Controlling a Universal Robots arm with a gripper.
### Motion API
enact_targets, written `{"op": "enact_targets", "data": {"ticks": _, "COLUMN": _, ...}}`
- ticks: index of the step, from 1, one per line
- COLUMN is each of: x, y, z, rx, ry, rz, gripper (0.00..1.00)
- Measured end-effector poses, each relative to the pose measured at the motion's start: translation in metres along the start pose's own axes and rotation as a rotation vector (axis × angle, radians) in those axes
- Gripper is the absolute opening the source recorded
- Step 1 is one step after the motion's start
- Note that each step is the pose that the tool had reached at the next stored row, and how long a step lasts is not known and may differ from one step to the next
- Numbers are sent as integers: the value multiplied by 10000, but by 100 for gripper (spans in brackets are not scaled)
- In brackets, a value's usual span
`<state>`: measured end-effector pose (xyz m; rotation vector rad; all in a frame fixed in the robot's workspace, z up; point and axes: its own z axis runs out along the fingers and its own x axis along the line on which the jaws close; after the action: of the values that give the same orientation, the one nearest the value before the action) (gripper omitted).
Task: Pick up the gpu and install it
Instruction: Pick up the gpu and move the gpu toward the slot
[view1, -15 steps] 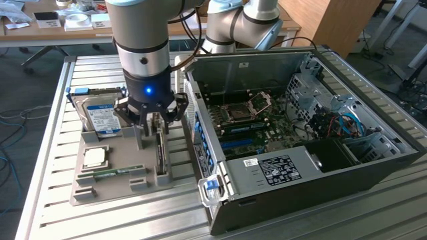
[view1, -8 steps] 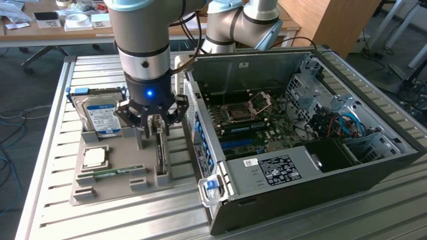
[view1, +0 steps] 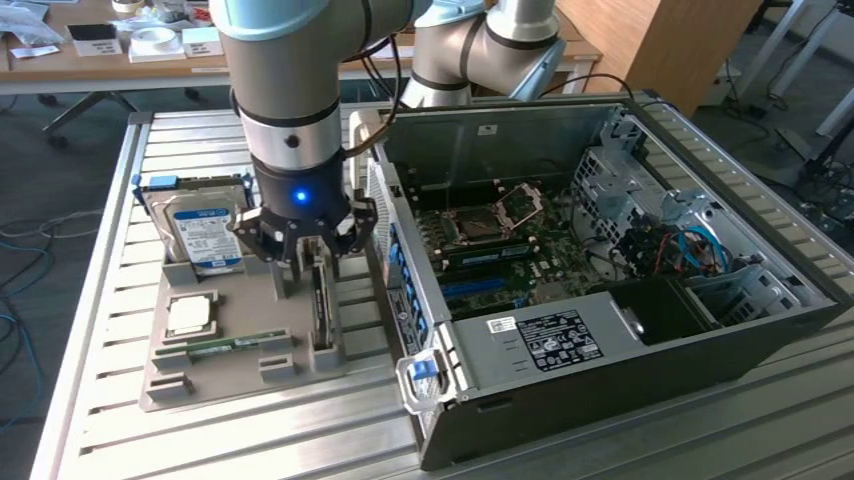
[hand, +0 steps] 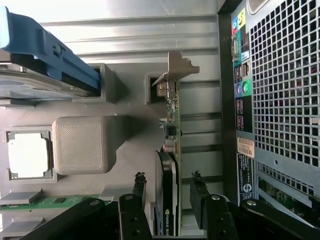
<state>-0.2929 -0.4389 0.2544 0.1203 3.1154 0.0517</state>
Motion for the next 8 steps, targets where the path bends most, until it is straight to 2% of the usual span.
{"op": "enact_targets", "data": {"ticks": 8, "x": -2, "y": -12, "z": 56, "rx": 13, "ry": 0, "rz": 4, "gripper": 49}}
